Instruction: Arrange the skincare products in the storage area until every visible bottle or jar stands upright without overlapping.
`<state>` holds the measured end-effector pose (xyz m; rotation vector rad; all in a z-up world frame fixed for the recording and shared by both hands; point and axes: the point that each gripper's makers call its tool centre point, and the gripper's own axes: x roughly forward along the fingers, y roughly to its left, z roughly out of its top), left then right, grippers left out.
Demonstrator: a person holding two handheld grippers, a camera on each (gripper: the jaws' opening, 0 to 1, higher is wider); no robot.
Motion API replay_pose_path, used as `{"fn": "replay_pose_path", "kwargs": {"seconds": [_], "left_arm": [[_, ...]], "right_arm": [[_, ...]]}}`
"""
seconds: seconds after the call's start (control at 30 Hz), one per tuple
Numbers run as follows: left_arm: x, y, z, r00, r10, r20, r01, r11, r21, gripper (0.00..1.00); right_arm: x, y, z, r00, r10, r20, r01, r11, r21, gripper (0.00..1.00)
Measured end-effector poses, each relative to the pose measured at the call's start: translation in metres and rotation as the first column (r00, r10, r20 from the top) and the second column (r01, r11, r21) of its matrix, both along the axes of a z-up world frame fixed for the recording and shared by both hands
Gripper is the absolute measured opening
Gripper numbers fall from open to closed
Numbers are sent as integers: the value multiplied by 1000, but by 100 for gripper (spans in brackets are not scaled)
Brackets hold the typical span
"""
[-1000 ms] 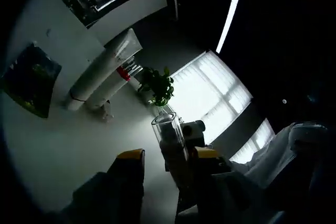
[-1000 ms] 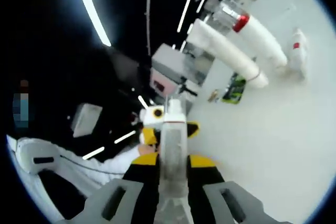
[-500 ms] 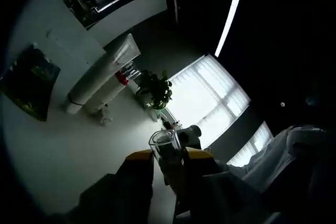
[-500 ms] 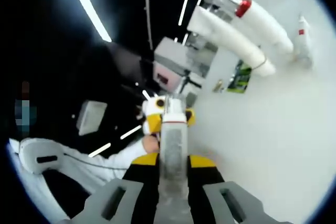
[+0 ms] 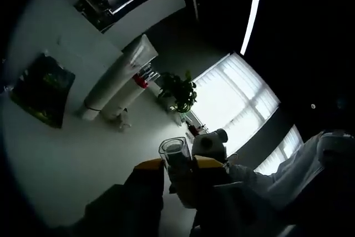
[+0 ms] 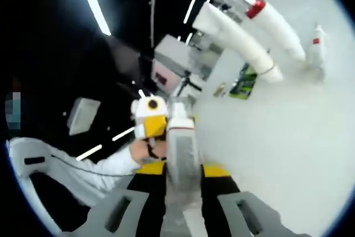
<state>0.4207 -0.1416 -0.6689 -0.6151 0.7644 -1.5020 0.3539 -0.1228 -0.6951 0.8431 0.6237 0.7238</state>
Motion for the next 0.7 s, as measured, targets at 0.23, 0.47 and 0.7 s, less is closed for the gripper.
{"fn": "replay_pose_path", "kwargs": {"seconds": [0.23,0.47,0.7], "left_arm": [[-3,-6,-1,998,22,61,-25,999,43,14],[4,-7,-9,990,49,136,-64,992,107,14],[-4,-10,-18,971,70,228,-119,971,208,13]], "right_arm": [[5,-7,-12,998,7,57,5,980,-200,19],[10,-13,-23,991,38,129,17,914,-405,19],[20,-15,-37,967,111,228,60,775,-629,17]]}}
